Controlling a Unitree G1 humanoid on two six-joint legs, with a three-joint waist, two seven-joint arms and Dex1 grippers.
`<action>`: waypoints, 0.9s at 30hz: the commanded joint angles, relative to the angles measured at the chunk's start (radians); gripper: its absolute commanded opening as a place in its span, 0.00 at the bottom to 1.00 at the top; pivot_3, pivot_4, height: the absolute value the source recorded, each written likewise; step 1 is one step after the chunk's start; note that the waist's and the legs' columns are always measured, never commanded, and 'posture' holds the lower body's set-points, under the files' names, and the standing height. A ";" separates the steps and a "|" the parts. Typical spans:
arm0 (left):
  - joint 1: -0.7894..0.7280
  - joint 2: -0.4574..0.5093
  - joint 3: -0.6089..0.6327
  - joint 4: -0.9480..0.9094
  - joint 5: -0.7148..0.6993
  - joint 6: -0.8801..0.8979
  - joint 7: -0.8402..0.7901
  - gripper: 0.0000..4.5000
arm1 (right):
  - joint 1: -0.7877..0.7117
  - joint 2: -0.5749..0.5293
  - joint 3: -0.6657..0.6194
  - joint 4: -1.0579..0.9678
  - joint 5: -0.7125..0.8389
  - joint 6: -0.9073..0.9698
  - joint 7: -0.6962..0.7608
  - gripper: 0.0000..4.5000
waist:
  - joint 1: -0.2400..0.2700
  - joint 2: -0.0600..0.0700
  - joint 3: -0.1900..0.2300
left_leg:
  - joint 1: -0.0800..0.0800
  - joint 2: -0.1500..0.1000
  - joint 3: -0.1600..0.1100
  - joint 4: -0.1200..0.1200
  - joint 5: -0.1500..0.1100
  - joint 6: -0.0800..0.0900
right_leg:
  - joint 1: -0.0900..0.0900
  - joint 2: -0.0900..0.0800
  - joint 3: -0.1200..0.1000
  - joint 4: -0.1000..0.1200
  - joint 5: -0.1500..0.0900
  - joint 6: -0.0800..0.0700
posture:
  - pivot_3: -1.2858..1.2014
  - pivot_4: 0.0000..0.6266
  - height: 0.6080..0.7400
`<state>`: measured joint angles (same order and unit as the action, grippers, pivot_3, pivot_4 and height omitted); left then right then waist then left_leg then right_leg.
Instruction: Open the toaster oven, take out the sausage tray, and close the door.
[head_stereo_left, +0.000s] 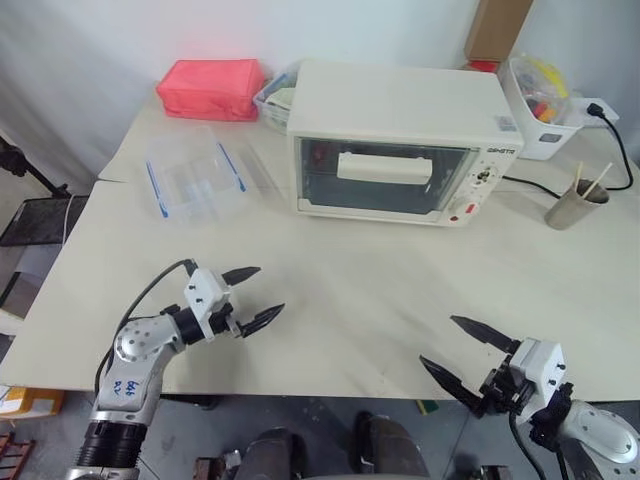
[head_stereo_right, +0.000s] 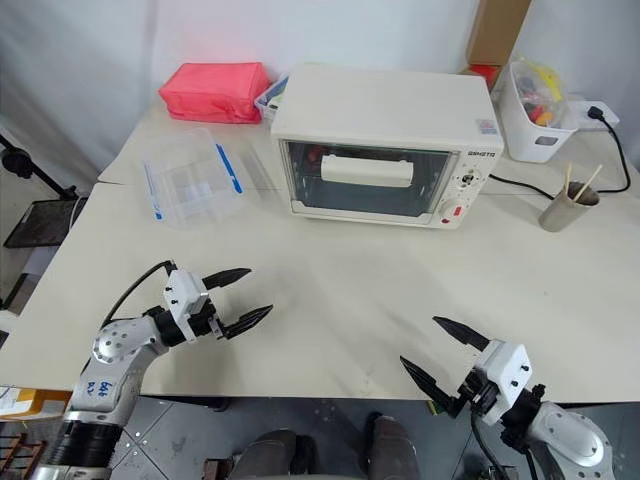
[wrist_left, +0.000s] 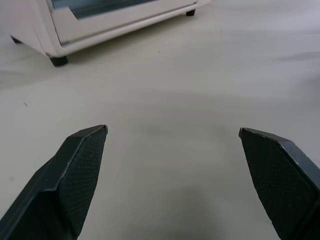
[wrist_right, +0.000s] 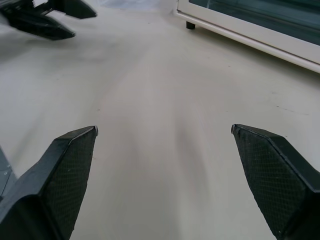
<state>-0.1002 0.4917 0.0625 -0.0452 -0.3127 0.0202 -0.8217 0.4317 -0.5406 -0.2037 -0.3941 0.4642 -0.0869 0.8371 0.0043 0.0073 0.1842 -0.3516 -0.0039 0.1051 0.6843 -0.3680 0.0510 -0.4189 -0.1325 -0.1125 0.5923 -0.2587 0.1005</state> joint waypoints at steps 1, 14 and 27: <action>0.011 0.029 0.050 -0.093 -0.055 0.061 0.015 1.00 | -0.073 -0.006 -0.002 -0.001 0.061 0.060 -0.003 1.00 | 0.001 0.000 0.000 | 0.000 0.000 0.000 0.000 0.000 0.000 | 0.000 0.000 0.000 0.000 0.000 0.000 | 0.52 0.24 1.00; 0.104 0.102 0.257 -0.359 -0.406 0.357 0.000 1.00 | -0.782 0.019 0.052 0.307 0.104 0.304 -0.075 1.00 | -0.004 0.001 0.000 | -0.002 -0.001 -0.003 0.001 0.000 0.000 | -0.001 -0.001 -0.003 0.001 0.000 -0.001 | 0.52 0.24 1.00; 0.078 0.041 0.215 -0.378 -0.397 0.358 0.089 1.00 | -0.920 0.075 0.100 0.290 0.086 0.246 0.028 1.00 | -0.009 0.001 0.001 | -0.003 -0.001 -0.002 0.002 0.000 0.001 | -0.001 0.002 -0.004 0.002 0.000 -0.001 | 0.52 0.24 1.00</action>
<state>-0.0041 0.5371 0.2706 -0.3935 -0.6975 0.3854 -0.7450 -0.4858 -0.4641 -0.1218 -0.0122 0.5369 0.2086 0.8120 -0.0043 0.0081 0.1848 -0.3546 -0.0045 0.1030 0.6864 -0.3677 0.0516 -0.4196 -0.1302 -0.1167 0.5938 -0.2590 0.0998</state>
